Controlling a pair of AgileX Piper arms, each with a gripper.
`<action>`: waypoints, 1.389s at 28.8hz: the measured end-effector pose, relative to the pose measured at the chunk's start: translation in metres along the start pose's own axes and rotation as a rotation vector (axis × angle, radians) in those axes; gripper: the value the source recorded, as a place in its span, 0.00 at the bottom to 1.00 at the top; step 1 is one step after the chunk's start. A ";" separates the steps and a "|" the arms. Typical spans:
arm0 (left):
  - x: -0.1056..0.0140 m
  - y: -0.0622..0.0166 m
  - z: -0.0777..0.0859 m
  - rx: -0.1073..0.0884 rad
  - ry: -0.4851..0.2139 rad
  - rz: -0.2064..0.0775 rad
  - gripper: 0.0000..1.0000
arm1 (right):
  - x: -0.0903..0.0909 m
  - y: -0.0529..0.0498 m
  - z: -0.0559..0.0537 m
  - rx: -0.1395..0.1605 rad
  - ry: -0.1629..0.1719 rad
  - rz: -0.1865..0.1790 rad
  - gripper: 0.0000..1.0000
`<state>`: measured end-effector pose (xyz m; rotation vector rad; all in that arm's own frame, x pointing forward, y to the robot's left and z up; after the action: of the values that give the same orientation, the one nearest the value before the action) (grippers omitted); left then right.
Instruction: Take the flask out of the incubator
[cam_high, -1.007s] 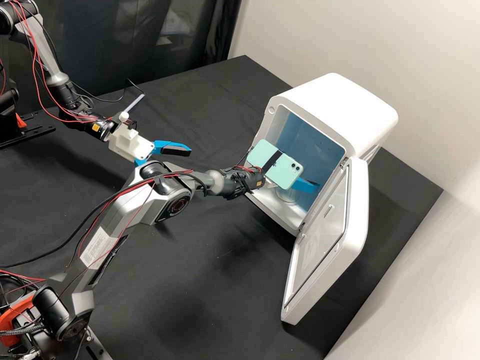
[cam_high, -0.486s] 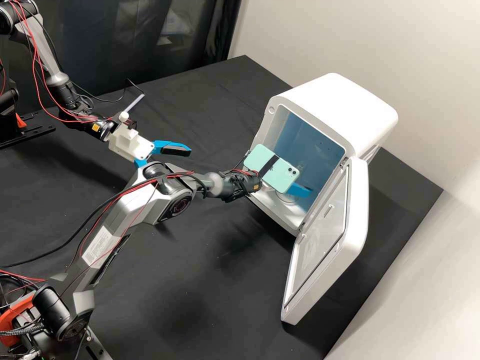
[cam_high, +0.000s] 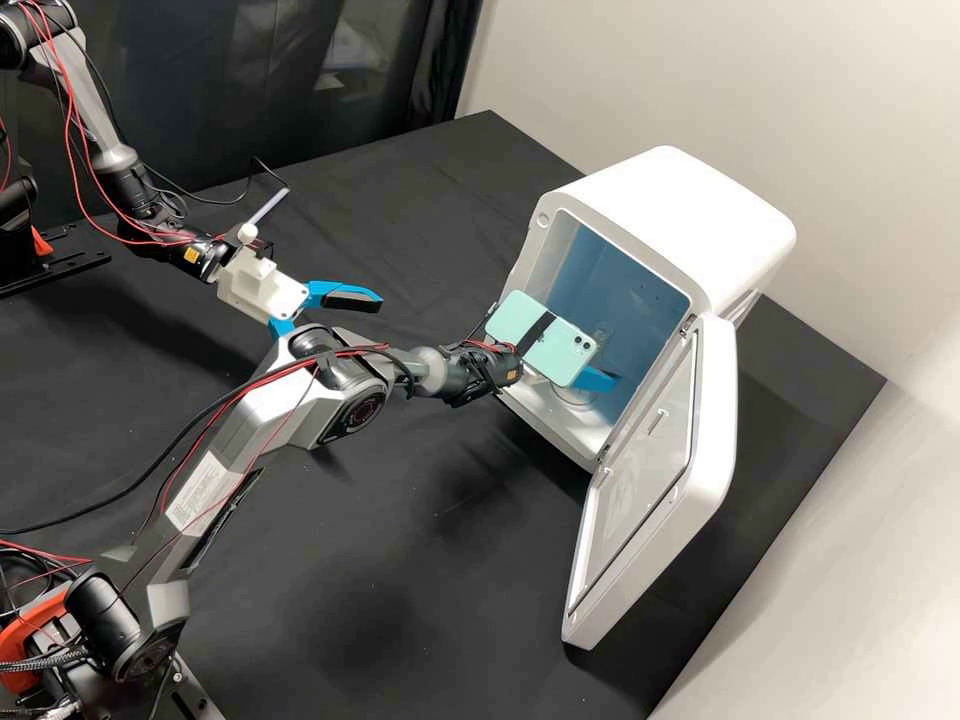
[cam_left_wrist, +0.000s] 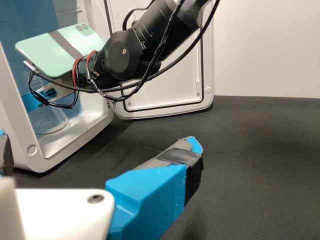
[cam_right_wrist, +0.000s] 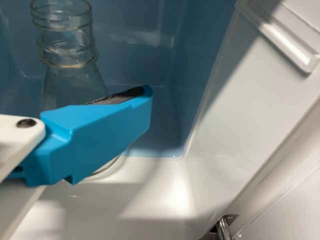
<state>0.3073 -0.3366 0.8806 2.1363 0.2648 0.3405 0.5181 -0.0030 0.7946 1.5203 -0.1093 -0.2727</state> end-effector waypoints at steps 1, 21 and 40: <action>0.000 0.0000 0.000 0.000 0.000 0.000 1.00 | 0.000 0.000 0.000 0.000 0.000 0.000 0.00; 0.000 0.0000 0.000 0.002 0.000 0.000 1.00 | 0.007 -0.007 0.016 0.008 -0.032 -0.012 0.00; 0.000 0.0000 0.000 0.002 0.000 0.000 1.00 | 0.007 -0.007 0.016 0.008 -0.032 -0.012 0.00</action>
<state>0.3073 -0.3366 0.8806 2.1383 0.2652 0.3403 0.5199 -0.0205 0.7883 1.5253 -0.1268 -0.3068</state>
